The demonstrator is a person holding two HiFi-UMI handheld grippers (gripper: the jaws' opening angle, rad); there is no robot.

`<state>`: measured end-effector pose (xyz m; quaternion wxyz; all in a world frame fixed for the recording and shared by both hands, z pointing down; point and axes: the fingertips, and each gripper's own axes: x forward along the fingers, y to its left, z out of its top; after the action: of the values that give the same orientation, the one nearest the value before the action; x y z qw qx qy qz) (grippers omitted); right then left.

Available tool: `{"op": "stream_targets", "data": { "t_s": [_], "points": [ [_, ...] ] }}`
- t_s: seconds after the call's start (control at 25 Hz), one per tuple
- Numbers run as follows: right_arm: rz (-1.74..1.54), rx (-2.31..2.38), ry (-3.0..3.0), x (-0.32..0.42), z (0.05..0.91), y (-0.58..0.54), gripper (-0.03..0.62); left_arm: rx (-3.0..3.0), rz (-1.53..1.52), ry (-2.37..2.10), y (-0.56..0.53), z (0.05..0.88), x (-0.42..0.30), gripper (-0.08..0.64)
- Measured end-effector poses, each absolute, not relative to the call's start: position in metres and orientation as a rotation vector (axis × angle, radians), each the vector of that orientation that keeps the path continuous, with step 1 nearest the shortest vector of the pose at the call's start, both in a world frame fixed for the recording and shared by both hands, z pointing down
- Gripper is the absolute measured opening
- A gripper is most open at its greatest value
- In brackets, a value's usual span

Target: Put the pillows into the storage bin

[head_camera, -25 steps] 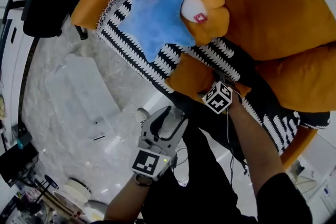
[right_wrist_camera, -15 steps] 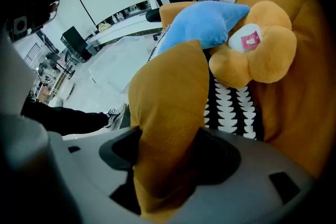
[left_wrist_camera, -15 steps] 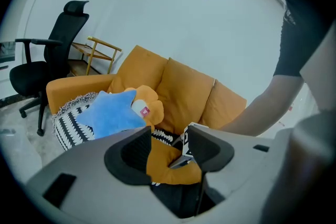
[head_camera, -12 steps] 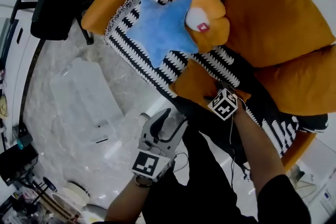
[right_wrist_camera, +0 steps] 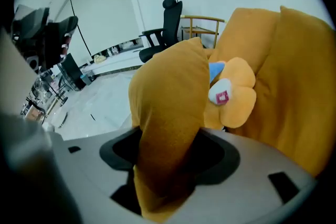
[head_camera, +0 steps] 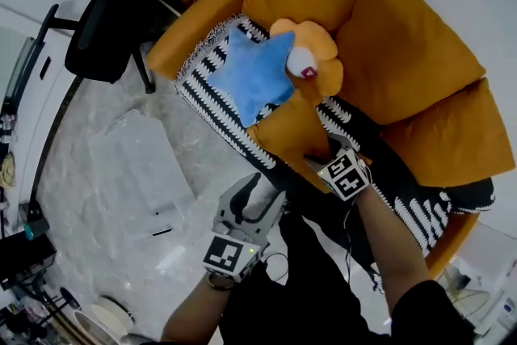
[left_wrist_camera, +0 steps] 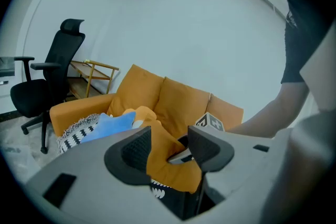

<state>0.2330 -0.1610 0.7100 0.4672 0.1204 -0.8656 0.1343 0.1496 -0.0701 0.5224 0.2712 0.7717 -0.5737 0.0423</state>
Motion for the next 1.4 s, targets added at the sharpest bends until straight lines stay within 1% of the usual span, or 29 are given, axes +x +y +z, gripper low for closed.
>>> {"op": "stream_targets", "data": {
  "t_s": [0.32, 0.6, 0.96, 1.16, 1.4],
  "points": [
    [0.254, 0.425, -2.360, 0.188, 0.568, -0.170, 0.301, 2.168, 0.068, -1.629, -0.064, 0.445, 0.119, 0.206],
    [0.143, 0.515, -2.542, 0.154, 0.441, -0.155, 0.301, 2.249, 0.016, -1.731, -0.049, 0.369, 0.083, 0.204],
    [0.005, 0.595, -2.772, 0.104, 0.310, -0.130, 0.301, 2.340, -0.041, -1.914, -0.026, 0.282, 0.028, 0.204],
    [-0.034, 0.609, -2.860, 0.080, 0.265, -0.114, 0.301, 2.363, -0.057, -1.983, -0.008, 0.256, 0.002, 0.203],
    [-0.061, 0.601, -2.869, 0.065, 0.253, -0.104, 0.301, 2.370, -0.055, -2.023, 0.006, 0.242, -0.013, 0.202]
  ]
}}
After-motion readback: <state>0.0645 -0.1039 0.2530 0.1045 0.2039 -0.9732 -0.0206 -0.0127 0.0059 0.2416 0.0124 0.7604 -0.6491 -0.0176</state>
